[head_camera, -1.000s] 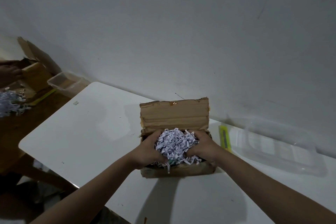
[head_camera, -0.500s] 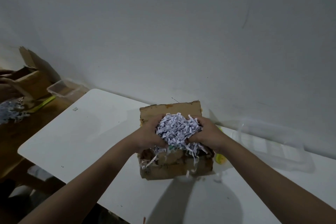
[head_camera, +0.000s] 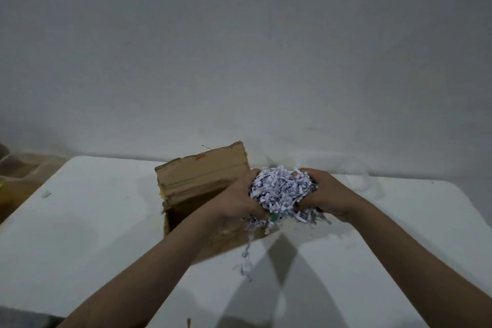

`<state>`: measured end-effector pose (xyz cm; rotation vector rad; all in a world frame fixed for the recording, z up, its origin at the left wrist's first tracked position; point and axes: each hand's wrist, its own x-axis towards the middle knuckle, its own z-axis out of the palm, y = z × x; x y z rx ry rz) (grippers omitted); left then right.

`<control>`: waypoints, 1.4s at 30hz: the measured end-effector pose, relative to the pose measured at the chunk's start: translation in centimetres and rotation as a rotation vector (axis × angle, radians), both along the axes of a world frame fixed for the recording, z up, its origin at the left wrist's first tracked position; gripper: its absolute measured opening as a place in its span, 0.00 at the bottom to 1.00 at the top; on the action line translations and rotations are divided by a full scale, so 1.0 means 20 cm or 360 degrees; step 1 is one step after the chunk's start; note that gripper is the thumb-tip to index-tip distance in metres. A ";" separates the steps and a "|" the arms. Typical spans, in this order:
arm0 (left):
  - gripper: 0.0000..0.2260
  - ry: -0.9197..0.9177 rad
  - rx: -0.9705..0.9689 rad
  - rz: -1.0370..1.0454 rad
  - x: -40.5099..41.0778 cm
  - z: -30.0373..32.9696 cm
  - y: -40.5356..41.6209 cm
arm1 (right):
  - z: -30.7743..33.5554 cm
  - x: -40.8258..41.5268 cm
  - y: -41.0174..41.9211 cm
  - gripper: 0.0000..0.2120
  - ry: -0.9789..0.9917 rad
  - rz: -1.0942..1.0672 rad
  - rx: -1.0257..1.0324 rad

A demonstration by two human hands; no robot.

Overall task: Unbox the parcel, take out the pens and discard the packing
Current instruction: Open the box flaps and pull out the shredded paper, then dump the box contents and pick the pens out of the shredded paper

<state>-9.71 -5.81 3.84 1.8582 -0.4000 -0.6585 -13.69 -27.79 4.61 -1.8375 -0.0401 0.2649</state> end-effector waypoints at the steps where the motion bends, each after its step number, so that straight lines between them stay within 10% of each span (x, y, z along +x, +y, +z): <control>1: 0.33 0.0039 -0.0028 -0.0039 -0.02 -0.03 -0.06 | -0.02 -0.05 -0.05 0.25 0.0023 -0.0042 -0.0017; 13: 0.33 0.0200 -0.0011 -0.0382 -0.23 -0.39 -0.51 | -0.38 -0.45 -0.37 0.23 0.0207 -0.0520 -0.0067; 21: 0.49 -0.0403 0.0421 -0.0475 -0.21 -0.47 -0.47 | -0.43 -0.48 -0.37 0.35 0.0071 -0.0565 -0.0139; 36: 0.30 -0.0965 0.0983 -0.0467 -0.35 -0.58 -0.43 | -0.54 -0.56 -0.20 0.28 -0.0051 -0.0424 -0.1134; 42: 0.26 -0.0995 0.0884 -0.0429 -0.35 -0.59 -0.41 | -0.49 -0.54 -0.22 0.29 0.0161 -0.0339 -0.0983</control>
